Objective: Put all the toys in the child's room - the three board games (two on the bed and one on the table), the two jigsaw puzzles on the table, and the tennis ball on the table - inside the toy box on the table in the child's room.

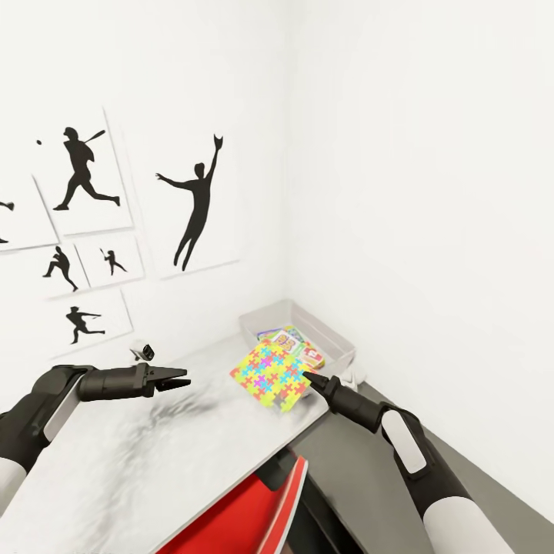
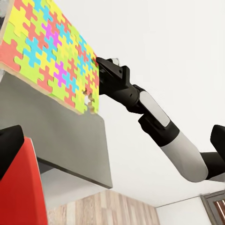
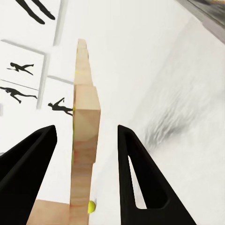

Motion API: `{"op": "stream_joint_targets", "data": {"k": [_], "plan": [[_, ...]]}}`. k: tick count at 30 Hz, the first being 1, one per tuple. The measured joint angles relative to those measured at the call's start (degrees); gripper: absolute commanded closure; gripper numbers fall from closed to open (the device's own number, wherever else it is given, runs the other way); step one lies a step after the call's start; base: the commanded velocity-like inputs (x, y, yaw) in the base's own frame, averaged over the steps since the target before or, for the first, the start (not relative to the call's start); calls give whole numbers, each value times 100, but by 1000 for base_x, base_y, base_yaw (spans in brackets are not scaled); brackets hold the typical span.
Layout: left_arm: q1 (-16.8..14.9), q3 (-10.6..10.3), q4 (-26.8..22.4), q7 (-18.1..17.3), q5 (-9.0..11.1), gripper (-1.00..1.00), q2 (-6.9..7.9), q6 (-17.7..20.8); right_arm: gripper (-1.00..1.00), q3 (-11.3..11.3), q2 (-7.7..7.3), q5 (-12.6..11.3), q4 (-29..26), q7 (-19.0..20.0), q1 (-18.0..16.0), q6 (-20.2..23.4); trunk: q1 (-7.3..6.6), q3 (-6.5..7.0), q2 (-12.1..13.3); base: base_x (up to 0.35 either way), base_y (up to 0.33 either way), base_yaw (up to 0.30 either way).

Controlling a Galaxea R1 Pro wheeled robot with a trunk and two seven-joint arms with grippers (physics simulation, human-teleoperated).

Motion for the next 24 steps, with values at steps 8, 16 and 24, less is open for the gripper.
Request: {"op": "stream_joint_targets", "data": {"k": [8,16,24], "plan": [[2,1,3,11,0,-100,1,0,100,3,1,0,2,1,-1,1,-1,0,-1,53,-1,214],[0,0,6,-5,0,-100,0,0,100,2,0,6,1,0,0,0,0,0,0,90,-26,60],[1,0,22,-8,0,-100,0,0,100,1,0,9,11,2,1,0,0,0,0,55,-1,2]]}}
